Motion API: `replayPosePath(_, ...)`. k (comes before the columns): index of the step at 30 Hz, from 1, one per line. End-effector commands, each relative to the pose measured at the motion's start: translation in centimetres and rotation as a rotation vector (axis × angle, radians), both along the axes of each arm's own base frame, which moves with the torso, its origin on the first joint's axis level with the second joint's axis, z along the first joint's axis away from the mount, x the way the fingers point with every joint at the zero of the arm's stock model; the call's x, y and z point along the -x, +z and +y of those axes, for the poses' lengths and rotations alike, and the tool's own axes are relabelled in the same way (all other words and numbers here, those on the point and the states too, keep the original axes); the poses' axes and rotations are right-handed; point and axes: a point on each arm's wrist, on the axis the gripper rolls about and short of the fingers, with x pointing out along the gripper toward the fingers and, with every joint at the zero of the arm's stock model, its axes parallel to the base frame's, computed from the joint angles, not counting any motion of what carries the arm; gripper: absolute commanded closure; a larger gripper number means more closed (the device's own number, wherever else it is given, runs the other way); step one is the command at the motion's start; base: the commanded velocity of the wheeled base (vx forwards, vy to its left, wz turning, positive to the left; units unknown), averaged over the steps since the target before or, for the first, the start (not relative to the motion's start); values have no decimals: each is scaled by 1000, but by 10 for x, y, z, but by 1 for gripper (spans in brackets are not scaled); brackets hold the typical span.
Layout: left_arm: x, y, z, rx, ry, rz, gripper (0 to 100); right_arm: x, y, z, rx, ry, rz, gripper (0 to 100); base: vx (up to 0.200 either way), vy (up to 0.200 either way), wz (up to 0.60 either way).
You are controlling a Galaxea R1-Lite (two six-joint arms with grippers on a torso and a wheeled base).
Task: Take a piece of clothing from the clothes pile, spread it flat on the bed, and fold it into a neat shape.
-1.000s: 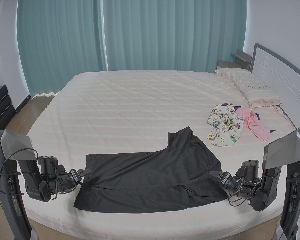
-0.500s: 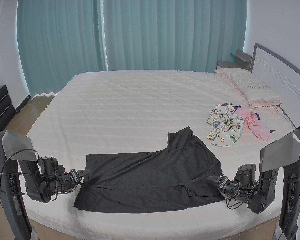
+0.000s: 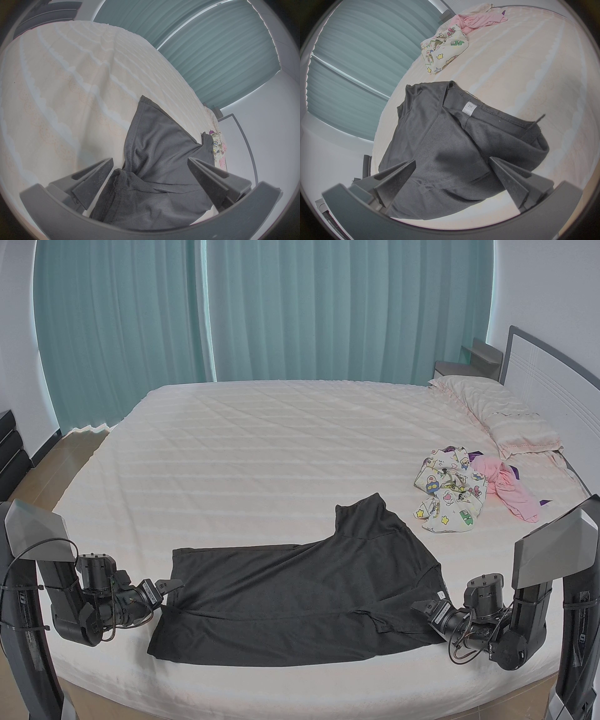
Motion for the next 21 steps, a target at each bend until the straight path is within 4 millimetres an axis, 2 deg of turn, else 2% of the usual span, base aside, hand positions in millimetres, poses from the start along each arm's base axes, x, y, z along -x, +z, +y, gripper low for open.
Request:
replayPosePath(1,0,0,0,0,1,0,0,-1,-2,1,2,4,-1,0,0,0,0)
replayPosePath(2,0,0,0,0,1,0,0,-1,-3,1,2,4,-1,0,0,0,0)
replayPosePath(3,0,0,0,0,1,0,0,-4,-4,2,0,4,-5,100,0,0,0)
replayPosePath(8,0,0,0,0,1,0,0,-5,-7,3,6,0,0,100,0,0,0)
replayPosePath(14,-1,-1,0,-1,1,-1,0,-1,1,2,17,12,-13,100,0,0,0)
replayPosePath(21,-1,-1,0,-2,2,-1,0,12,24,6,9,50,-56,100,0,0,0)
